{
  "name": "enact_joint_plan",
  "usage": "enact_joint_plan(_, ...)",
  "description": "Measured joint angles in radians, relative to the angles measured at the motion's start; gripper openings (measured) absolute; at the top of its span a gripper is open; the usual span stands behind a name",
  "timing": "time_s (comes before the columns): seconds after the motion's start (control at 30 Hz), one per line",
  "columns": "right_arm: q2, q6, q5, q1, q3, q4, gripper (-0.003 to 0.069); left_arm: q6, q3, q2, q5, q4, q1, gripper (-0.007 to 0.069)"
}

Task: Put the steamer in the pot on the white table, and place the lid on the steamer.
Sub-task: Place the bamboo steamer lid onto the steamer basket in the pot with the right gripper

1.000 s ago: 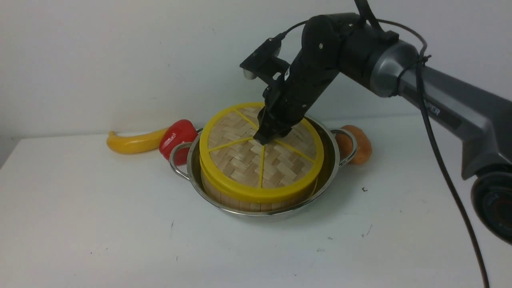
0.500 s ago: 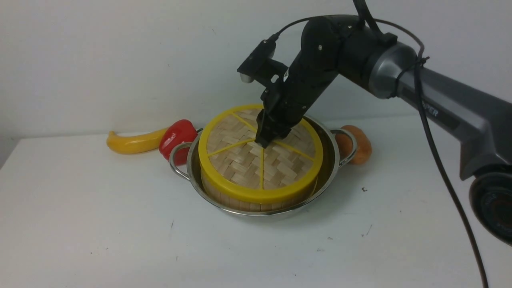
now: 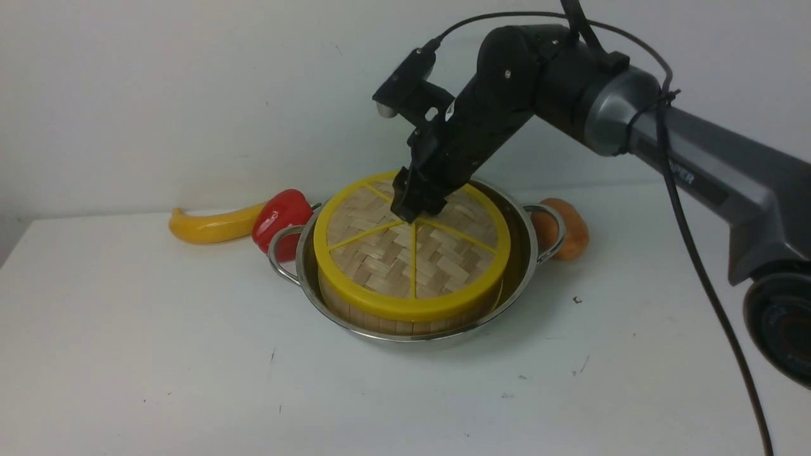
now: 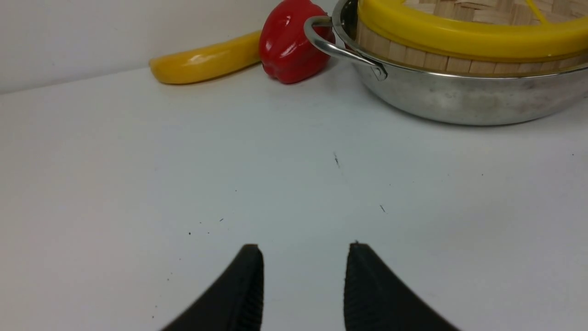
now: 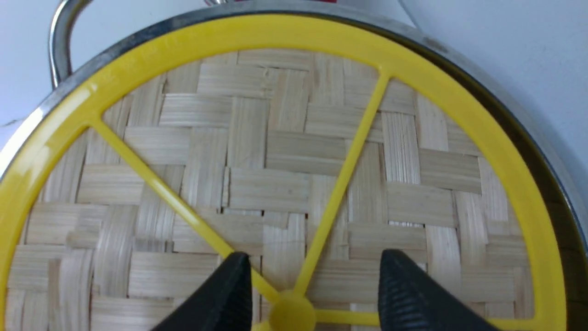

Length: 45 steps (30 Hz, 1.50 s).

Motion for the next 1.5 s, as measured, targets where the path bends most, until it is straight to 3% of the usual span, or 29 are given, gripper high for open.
enact_joint_plan(0.37, 0.0, 0.025, 0.062, 0.0, 0.0, -0.047, 0.032, 0.0, 0.0, 0.0, 0.0, 0.0, 0.0, 0.0241)
enact_joint_plan(0.77, 0.002, 0.025, -0.125, 0.01, 0.0, -0.072, 0.0241, 0.0, 0.0, 0.0, 0.0, 0.0, 0.0, 0.0241)
enact_joint_plan(1.5, 0.031, 0.048, -0.002, 0.013, -0.009, -0.054, 0.0242, 0.001, 0.0, 0.0, 0.0, 0.0, 0.0, 0.0241)
